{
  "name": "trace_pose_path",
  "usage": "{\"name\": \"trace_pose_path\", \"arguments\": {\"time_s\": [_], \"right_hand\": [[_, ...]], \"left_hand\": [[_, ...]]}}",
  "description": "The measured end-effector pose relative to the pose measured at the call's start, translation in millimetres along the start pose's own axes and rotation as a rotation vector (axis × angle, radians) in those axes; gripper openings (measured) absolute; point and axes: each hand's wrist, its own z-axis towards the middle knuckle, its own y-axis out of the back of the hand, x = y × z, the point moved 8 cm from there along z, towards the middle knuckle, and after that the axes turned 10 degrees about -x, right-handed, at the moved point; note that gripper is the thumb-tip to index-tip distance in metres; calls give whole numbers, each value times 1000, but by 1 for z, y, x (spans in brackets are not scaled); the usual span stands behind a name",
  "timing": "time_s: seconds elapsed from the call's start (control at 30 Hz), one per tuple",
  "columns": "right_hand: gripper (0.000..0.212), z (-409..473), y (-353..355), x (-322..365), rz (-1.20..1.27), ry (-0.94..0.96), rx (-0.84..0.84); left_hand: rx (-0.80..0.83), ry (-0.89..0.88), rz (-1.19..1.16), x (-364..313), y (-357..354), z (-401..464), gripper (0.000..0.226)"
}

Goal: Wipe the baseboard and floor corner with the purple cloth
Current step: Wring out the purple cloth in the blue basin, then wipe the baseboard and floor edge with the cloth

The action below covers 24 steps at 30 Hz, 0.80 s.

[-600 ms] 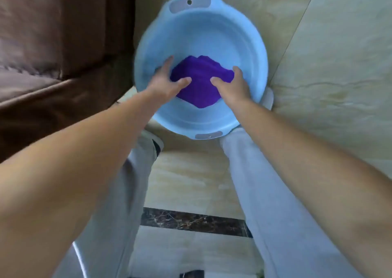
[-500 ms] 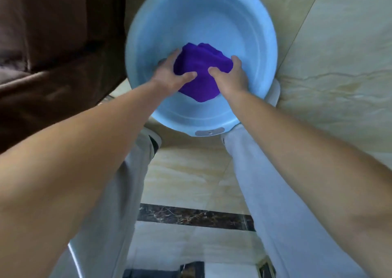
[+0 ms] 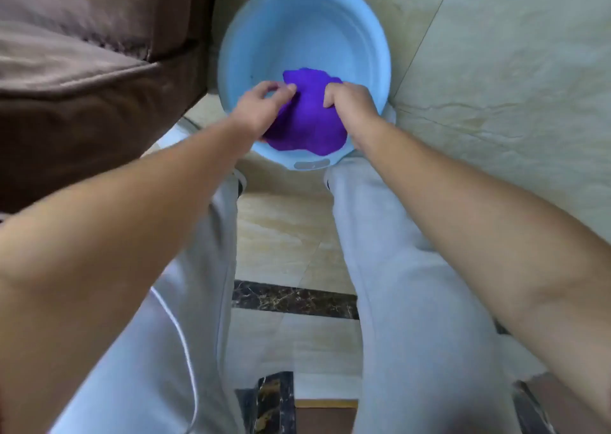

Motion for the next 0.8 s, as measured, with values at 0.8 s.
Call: {"name": "trace_pose_path", "arguments": {"time_s": [0.8], "right_hand": [[65, -465, 71, 102, 160, 644, 61]], "left_hand": [[187, -389, -882, -27, 224, -414, 41]]}}
